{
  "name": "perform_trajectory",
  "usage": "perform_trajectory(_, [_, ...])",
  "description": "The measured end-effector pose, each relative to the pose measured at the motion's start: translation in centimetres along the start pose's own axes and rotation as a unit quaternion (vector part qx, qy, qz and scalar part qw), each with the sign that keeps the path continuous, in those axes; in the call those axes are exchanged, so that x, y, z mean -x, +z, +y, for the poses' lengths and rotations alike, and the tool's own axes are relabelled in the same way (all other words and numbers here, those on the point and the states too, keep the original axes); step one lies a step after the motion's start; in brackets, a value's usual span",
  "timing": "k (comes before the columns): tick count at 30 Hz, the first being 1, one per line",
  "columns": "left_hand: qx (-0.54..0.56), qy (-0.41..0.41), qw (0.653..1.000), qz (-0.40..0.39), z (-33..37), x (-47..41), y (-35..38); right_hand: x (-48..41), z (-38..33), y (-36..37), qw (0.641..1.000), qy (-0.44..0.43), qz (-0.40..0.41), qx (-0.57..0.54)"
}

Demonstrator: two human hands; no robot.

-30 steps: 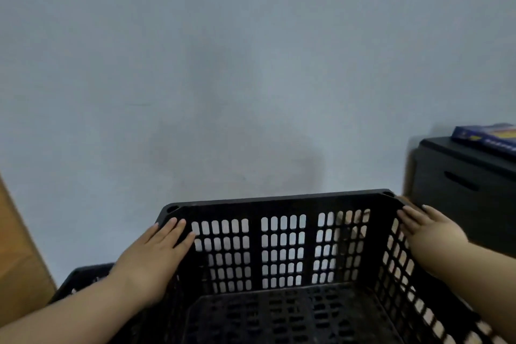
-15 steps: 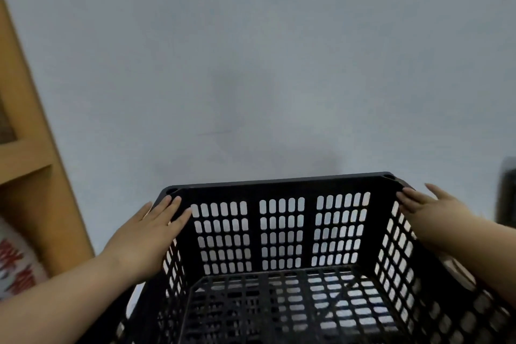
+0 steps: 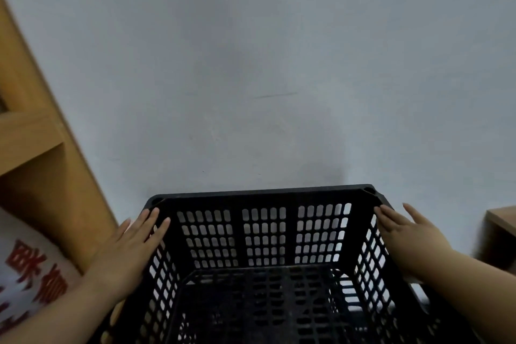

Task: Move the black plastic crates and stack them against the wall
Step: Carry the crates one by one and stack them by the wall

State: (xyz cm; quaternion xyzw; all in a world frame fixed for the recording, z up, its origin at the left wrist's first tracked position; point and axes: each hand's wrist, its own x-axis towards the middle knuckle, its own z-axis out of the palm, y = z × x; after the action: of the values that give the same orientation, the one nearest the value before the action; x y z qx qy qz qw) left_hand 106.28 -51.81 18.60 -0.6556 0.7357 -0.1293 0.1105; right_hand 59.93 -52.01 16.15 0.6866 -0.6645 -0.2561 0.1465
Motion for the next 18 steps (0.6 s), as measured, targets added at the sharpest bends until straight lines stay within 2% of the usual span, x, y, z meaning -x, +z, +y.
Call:
perform_trajectory(6, [0.007,-0.030,0.999,-0.034,-0.8,-2.0,4.3,-3.1,-3.5,1.3,0.998,-0.031,0.048,-0.036])
perform_trajectory(8, [0.019,-0.030,0.998,-0.046,-1.0,-2.5,5.5,-4.2,-4.2,2.1,0.988,-0.045,0.115,-0.087])
perform_trajectory(10, [0.034,-0.029,0.998,-0.050,-1.1,-2.8,6.8,-5.0,-4.5,3.3,0.984,-0.045,0.131,-0.115])
perform_trajectory(12, [0.051,-0.027,0.997,-0.053,-1.2,-3.0,8.2,-6.2,-5.8,5.1,0.969,-0.063,0.188,-0.150])
perform_trajectory(15, [0.078,-0.035,0.994,-0.064,-1.2,-3.5,9.9,-7.0,-6.7,6.6,0.946,-0.056,0.285,-0.145])
perform_trajectory(18, [0.076,-0.043,0.992,-0.085,-1.4,-4.4,10.2,-7.4,-7.7,7.5,0.942,-0.019,0.299,-0.154])
